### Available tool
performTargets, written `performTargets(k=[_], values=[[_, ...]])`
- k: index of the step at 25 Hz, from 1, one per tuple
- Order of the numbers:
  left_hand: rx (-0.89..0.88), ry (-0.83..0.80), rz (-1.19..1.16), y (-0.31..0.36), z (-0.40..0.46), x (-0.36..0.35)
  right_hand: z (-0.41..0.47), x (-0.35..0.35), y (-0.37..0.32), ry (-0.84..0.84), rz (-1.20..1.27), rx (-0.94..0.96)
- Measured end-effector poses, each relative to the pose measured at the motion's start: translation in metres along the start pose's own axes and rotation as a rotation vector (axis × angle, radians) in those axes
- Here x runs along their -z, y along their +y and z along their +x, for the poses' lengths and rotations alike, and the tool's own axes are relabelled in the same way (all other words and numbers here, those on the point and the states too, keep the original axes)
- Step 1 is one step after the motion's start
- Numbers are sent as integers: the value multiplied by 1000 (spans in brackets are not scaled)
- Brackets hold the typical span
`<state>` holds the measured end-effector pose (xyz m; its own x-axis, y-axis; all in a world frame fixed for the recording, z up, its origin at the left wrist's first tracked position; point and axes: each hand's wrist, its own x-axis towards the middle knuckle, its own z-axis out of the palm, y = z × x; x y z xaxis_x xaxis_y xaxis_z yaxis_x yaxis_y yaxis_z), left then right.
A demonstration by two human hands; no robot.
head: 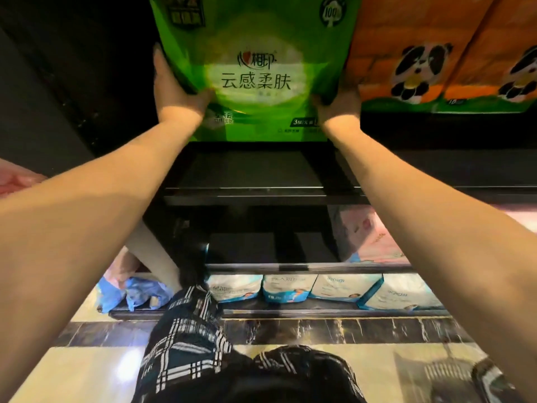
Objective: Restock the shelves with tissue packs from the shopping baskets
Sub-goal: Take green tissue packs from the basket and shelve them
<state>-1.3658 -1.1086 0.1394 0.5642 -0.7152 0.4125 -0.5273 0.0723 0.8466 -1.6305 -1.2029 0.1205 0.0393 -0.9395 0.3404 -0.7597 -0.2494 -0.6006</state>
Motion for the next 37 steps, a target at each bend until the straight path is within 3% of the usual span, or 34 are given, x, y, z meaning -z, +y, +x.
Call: performTargets(k=[6,10,12,15,17,21,23,26,30,34,37], values=[[1,-59,-119,-23,19,-21,20,-25,11,103,353,-3],[-3,-149,-62,-32,27,-21,19,-27,1,65,623,-122],[84,-239,-19,-31,26,-11,15,-15,-6,5,677,-203],[264,-412,61,-2,18,22,3,13,-9,-120,533,-218],[272,-460,294,37,11,46,-11,45,-15,-191,295,-173],[38,-476,898,126,-51,90,-78,144,-46,-282,-203,-70],[-116,-427,970,160,-90,105,-109,183,-51,-239,-317,32],[-222,-446,972,190,-135,104,-142,219,-47,-228,-416,98],[-338,-608,940,219,-182,64,-190,259,-25,-220,-485,31],[-653,-764,762,253,-222,9,-250,307,2,-71,-543,-214],[-790,-911,609,279,-263,-24,-314,340,15,40,-618,-412]])
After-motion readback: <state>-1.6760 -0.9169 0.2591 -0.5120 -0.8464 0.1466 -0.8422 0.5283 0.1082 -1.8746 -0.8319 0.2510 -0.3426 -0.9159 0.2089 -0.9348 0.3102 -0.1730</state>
